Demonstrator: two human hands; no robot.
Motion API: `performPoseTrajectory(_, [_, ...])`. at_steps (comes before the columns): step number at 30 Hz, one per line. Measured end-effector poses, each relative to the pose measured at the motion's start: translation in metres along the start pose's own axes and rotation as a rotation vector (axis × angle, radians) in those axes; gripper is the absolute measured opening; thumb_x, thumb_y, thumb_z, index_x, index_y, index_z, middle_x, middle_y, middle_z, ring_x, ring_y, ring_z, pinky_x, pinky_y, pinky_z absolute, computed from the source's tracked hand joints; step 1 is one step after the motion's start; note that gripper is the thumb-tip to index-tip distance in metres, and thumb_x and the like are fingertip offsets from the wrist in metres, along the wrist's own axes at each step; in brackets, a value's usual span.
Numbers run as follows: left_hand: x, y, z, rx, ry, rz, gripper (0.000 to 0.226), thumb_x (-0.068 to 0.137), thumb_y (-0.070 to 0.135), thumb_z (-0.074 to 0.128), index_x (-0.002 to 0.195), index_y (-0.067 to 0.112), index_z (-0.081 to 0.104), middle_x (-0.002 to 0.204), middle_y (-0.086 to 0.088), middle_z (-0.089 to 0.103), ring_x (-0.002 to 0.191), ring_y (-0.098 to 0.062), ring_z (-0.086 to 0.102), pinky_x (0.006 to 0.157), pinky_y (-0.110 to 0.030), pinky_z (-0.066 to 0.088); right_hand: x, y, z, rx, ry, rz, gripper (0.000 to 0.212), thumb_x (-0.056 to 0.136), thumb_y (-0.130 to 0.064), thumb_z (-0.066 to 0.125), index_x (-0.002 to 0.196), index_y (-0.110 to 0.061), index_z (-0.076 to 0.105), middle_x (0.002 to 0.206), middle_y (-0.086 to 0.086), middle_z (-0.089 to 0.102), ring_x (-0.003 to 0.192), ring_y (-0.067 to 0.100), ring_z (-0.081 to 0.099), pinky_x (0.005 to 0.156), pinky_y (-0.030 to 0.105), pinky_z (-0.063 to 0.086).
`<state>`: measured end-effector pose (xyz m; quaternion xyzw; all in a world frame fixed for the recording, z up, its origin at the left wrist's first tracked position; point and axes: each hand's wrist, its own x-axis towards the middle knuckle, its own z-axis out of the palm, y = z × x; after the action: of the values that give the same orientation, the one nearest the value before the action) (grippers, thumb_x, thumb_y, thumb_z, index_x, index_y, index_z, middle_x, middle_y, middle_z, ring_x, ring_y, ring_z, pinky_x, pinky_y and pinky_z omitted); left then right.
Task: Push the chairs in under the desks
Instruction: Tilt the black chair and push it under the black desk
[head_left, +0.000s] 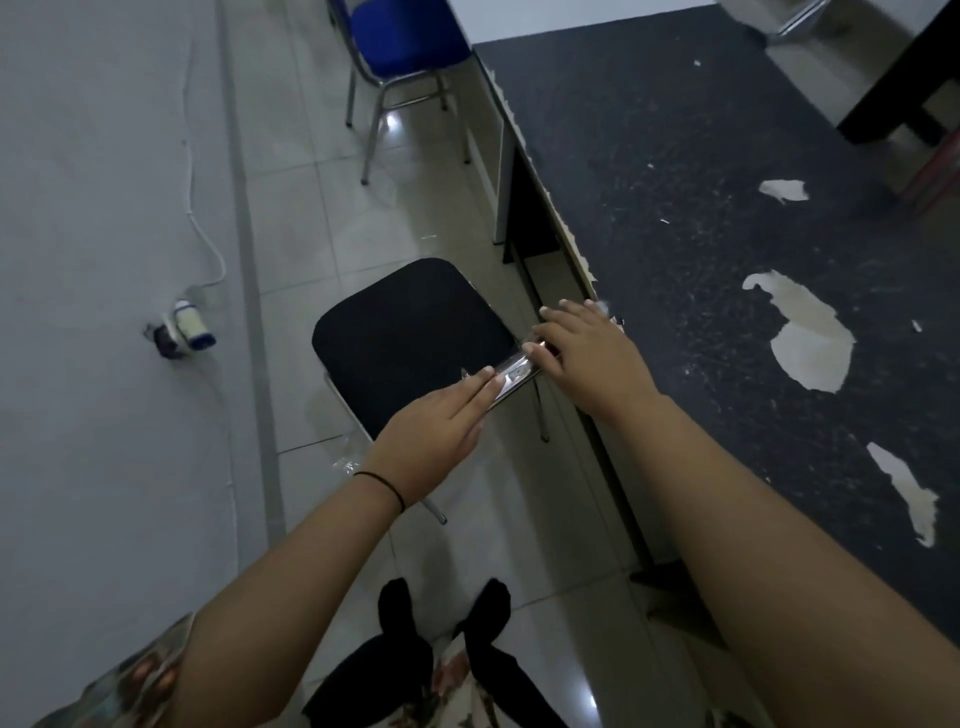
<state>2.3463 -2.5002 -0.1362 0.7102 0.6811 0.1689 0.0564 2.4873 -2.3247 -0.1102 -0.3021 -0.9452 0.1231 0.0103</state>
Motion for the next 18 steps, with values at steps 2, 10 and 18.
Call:
performPoseTrajectory(2, [-0.002,-0.002,0.0,0.027,0.021,0.048,0.052,0.091,0.012,0.049,0.14,0.006,0.035,0.136,-0.018,0.048,0.093,-0.026,0.063,0.073,-0.033,0.055,-0.003,0.002,0.008,0.031,0.106,-0.006,0.056,0.093,-0.05,0.026,0.109,-0.015,0.067,0.125,0.005,0.061,0.128,0.022,0.046,0.113,0.034,0.021])
performPoseTrajectory(10, [-0.025,-0.03,-0.008,0.13,-0.022,0.141,0.054,0.094,0.014,0.049,0.143,0.009,0.027,0.14,-0.016,0.045,0.114,-0.027,0.054,0.094,-0.036,0.047,-0.011,-0.02,0.027,0.029,0.293,-0.027,0.033,0.094,-0.038,0.042,0.093,-0.014,0.065,0.108,0.005,0.067,0.106,0.024,0.058,0.105,0.035,0.03])
performPoseTrajectory(18, [-0.087,-0.085,-0.041,0.33,-0.059,0.048,0.044,0.101,0.029,0.028,0.144,0.019,0.027,0.141,-0.006,0.046,0.13,-0.024,0.043,0.109,-0.038,0.031,-0.021,-0.093,0.043,-0.004,0.223,-0.01,0.04,0.094,-0.04,0.038,0.11,-0.016,0.066,0.113,0.001,0.068,0.106,0.019,0.06,0.099,0.036,0.036])
